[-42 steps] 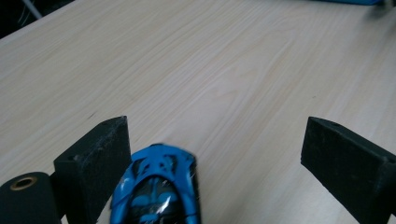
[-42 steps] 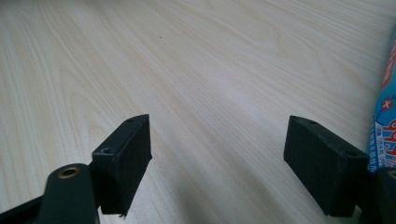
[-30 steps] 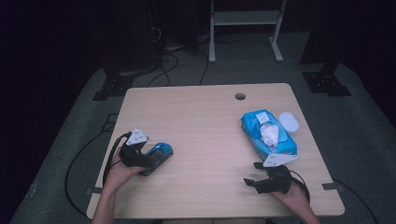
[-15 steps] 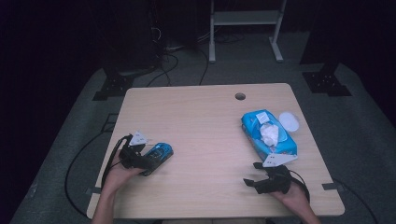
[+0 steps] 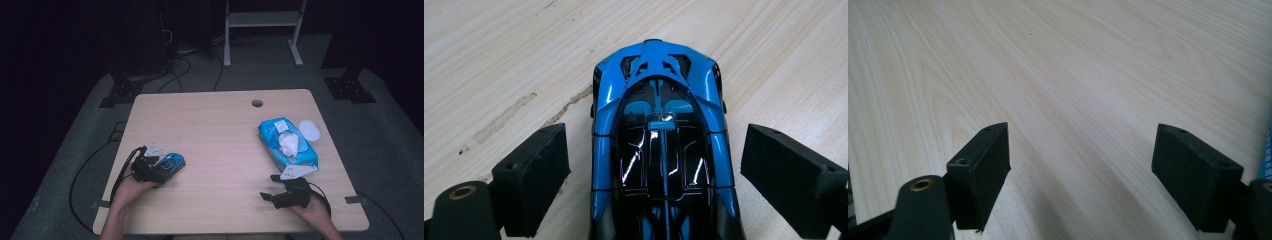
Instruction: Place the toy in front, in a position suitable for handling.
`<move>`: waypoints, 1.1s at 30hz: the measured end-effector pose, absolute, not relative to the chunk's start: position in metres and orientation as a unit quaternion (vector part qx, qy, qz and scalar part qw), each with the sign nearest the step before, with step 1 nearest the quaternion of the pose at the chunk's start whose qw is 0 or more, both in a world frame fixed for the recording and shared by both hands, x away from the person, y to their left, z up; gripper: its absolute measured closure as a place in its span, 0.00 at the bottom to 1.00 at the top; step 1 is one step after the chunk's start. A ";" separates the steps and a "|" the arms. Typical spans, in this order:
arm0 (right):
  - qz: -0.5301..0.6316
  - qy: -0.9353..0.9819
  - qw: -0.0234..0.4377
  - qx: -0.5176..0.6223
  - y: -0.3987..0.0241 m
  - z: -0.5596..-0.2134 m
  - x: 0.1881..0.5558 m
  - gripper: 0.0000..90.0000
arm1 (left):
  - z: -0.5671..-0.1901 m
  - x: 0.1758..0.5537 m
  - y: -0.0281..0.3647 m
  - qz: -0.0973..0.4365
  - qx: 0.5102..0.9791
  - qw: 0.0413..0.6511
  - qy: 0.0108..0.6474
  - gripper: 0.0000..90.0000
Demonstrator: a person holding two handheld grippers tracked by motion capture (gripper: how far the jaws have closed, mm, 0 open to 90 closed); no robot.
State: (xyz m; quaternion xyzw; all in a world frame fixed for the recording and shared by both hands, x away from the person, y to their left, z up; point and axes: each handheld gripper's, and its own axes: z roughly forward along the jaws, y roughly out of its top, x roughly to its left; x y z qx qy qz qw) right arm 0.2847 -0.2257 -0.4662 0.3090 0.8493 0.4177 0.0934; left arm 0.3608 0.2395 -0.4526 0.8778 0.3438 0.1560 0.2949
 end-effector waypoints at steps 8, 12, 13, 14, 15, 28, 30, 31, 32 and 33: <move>0.416 0.851 0.091 0.308 -0.225 -0.467 0.285 0.25 | -0.457 0.364 0.239 0.134 0.882 0.287 0.350 0.16; 0.417 0.851 0.090 0.306 -0.224 -0.467 0.285 0.25 | -0.459 0.365 0.238 0.127 0.887 0.284 0.342 0.21; 0.416 0.851 0.090 0.306 -0.224 -0.467 0.285 0.25 | -0.460 0.365 0.238 0.126 0.888 0.281 0.341 0.22; 0.416 0.851 0.090 0.306 -0.224 -0.467 0.285 0.25 | -0.460 0.365 0.237 0.125 0.889 0.277 0.342 0.22; 0.416 0.851 0.090 0.306 -0.224 -0.467 0.285 0.25 | -0.461 0.366 0.237 0.123 0.889 0.277 0.343 0.22; 0.415 0.853 0.089 0.304 -0.223 -0.467 0.285 0.25 | -0.462 0.369 0.235 0.121 0.887 0.274 0.351 0.23; 0.415 0.853 0.089 0.304 -0.223 -0.467 0.285 0.25 | -0.462 0.369 0.235 0.120 0.887 0.272 0.353 0.23; 0.415 0.853 0.089 0.304 -0.223 -0.467 0.284 0.25 | -0.462 0.368 0.234 0.119 0.885 0.272 0.357 0.25; 0.415 0.853 0.089 0.304 -0.223 -0.467 0.284 0.25 | -0.461 0.369 0.235 0.121 0.886 0.270 0.356 0.26; 0.416 0.853 0.090 0.303 -0.223 -0.467 0.284 0.25 | -0.461 0.369 0.235 0.122 0.886 0.269 0.358 0.27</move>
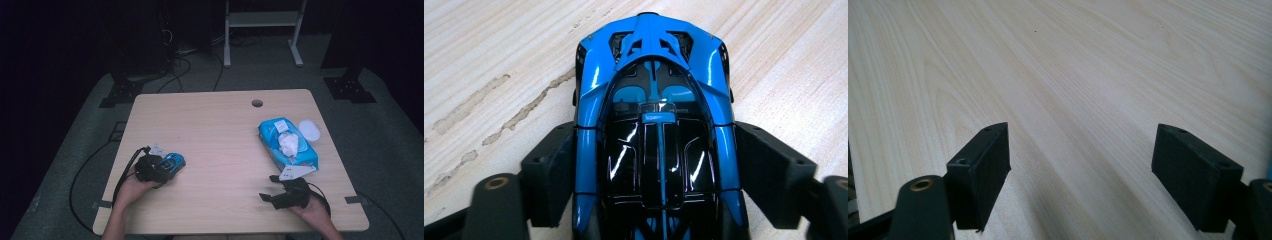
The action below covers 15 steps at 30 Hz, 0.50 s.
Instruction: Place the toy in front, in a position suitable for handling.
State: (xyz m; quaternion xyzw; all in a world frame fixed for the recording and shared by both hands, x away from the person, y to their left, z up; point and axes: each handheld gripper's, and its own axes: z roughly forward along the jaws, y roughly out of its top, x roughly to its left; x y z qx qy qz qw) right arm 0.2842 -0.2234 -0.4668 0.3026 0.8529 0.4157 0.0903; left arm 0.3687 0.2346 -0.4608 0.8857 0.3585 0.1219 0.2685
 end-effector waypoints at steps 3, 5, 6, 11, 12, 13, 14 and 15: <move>0.416 0.853 0.091 0.302 -0.224 -0.466 0.284 0.25 | -0.460 0.368 0.234 0.126 0.886 0.265 0.360 0.28; 0.416 0.853 0.091 0.302 -0.223 -0.466 0.284 0.25 | -0.459 0.368 0.232 0.126 0.886 0.261 0.363 0.28; 0.416 0.853 0.091 0.302 -0.223 -0.466 0.284 0.25 | -0.459 0.368 0.232 0.127 0.886 0.258 0.363 0.29; 0.417 0.853 0.092 0.301 -0.224 -0.466 0.284 0.25 | -0.458 0.367 0.232 0.128 0.888 0.254 0.361 0.29; 0.417 0.852 0.092 0.301 -0.224 -0.466 0.284 0.25 | -0.458 0.367 0.232 0.127 0.889 0.253 0.361 0.29; 0.417 0.852 0.092 0.301 -0.224 -0.466 0.284 0.25 | -0.458 0.367 0.232 0.127 0.888 0.253 0.362 0.29; 0.417 0.852 0.092 0.301 -0.225 -0.466 0.284 0.25 | -0.458 0.367 0.232 0.128 0.889 0.253 0.361 0.29; 0.417 0.852 0.093 0.301 -0.225 -0.465 0.284 0.25 | -0.458 0.366 0.231 0.130 0.889 0.251 0.360 0.29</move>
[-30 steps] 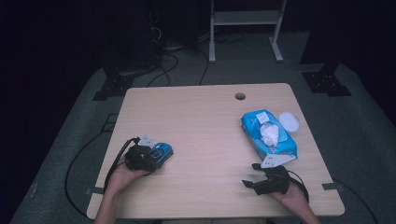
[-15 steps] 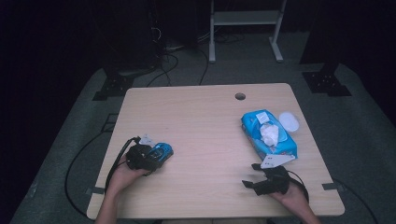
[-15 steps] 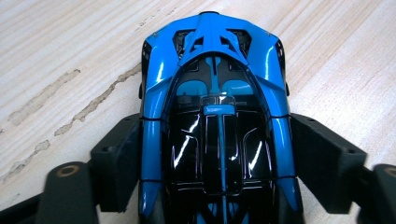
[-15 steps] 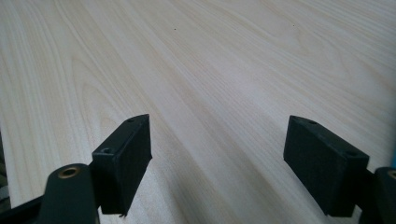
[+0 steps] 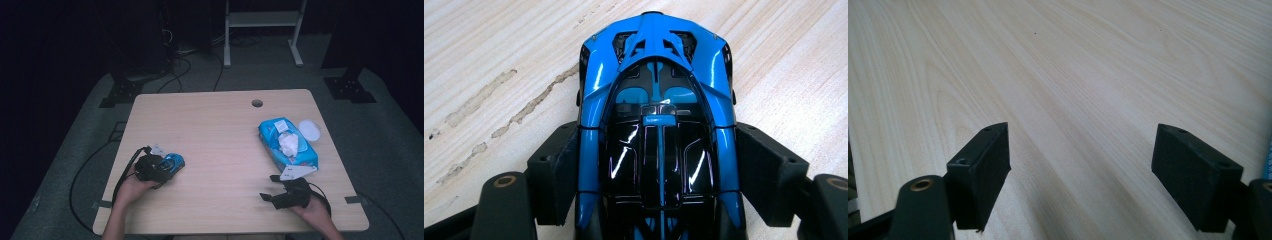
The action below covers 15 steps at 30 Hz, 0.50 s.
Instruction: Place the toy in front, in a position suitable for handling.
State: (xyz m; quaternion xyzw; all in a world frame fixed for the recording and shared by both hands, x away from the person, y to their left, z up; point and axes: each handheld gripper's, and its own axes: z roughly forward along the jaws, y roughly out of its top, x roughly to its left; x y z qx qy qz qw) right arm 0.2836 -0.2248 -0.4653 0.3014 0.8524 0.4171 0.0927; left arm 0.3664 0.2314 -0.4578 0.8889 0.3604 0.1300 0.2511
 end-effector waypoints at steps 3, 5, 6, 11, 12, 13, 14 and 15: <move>0.417 0.852 0.093 0.301 -0.225 -0.465 0.284 0.25 | -0.458 0.366 0.231 0.130 0.889 0.250 0.360 0.29; 0.417 0.853 0.094 0.300 -0.225 -0.465 0.283 0.25 | -0.458 0.366 0.232 0.129 0.889 0.251 0.360 0.29; 0.418 0.853 0.094 0.299 -0.225 -0.465 0.283 0.25 | -0.458 0.366 0.232 0.129 0.889 0.251 0.360 0.29; 0.418 0.852 0.094 0.301 -0.225 -0.465 0.283 0.25 | -0.454 0.365 0.234 0.130 0.886 0.260 0.360 0.31; 0.418 0.852 0.094 0.301 -0.225 -0.465 0.283 0.25 | -0.455 0.365 0.233 0.135 0.889 0.254 0.357 0.31; 0.417 0.852 0.094 0.301 -0.225 -0.465 0.283 0.25 | -0.455 0.365 0.233 0.133 0.888 0.257 0.357 0.31; 0.418 0.852 0.094 0.300 -0.225 -0.465 0.284 0.25 | -0.455 0.365 0.232 0.133 0.890 0.253 0.355 0.31; 0.418 0.853 0.094 0.299 -0.225 -0.465 0.284 0.25 | -0.455 0.365 0.232 0.134 0.890 0.254 0.354 0.31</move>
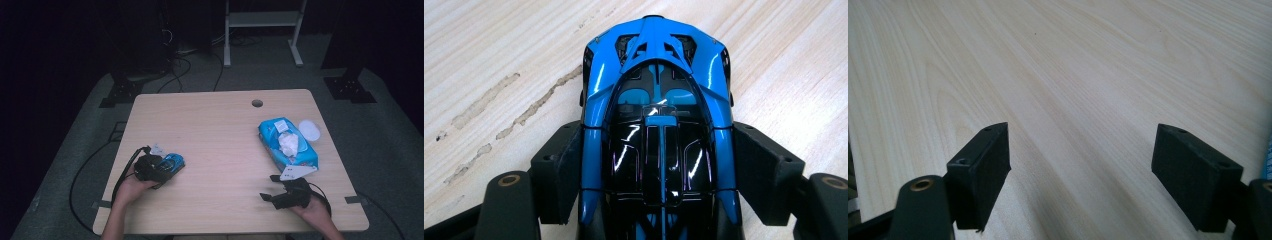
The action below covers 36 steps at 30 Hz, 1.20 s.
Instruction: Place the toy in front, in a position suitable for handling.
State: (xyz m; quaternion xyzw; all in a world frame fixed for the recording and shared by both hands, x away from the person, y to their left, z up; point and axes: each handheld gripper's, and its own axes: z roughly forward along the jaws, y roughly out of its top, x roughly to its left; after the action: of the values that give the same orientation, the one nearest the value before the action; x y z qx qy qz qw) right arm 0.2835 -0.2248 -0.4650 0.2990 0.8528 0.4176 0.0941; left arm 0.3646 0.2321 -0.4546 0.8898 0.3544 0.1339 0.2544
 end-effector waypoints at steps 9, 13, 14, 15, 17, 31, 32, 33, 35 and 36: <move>0.418 0.852 0.095 0.299 -0.225 -0.465 0.283 0.25 | -0.454 0.364 0.233 0.133 0.889 0.256 0.355 0.31; 0.419 0.852 0.095 0.299 -0.226 -0.464 0.283 0.25 | -0.453 0.364 0.233 0.134 0.888 0.258 0.355 0.31; 0.419 0.852 0.095 0.300 -0.226 -0.464 0.283 0.25 | -0.453 0.364 0.233 0.135 0.888 0.259 0.355 0.31; 0.418 0.852 0.096 0.300 -0.226 -0.464 0.283 0.25 | -0.452 0.363 0.234 0.134 0.887 0.261 0.356 0.31; 0.419 0.851 0.095 0.301 -0.226 -0.464 0.283 0.25 | -0.451 0.363 0.234 0.136 0.887 0.263 0.354 0.31; 0.418 0.852 0.096 0.300 -0.226 -0.464 0.283 0.25 | -0.455 0.364 0.234 0.131 0.890 0.258 0.353 0.31; 0.418 0.852 0.096 0.300 -0.226 -0.464 0.283 0.25 | -0.456 0.365 0.236 0.126 0.888 0.262 0.357 0.31; 0.418 0.852 0.096 0.300 -0.226 -0.464 0.283 0.25 | -0.456 0.365 0.236 0.126 0.888 0.262 0.357 0.31; 0.417 0.853 0.096 0.300 -0.226 -0.464 0.283 0.25 | -0.456 0.365 0.237 0.122 0.887 0.265 0.357 0.31; 0.417 0.853 0.096 0.299 -0.226 -0.464 0.283 0.25 | -0.456 0.365 0.238 0.121 0.888 0.265 0.356 0.31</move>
State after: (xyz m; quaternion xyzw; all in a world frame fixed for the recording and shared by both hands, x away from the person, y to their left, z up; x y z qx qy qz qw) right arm 0.2831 -0.2257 -0.4642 0.2994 0.8527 0.4173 0.0961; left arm 0.3655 0.2376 -0.4558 0.8881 0.3558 0.1210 0.2646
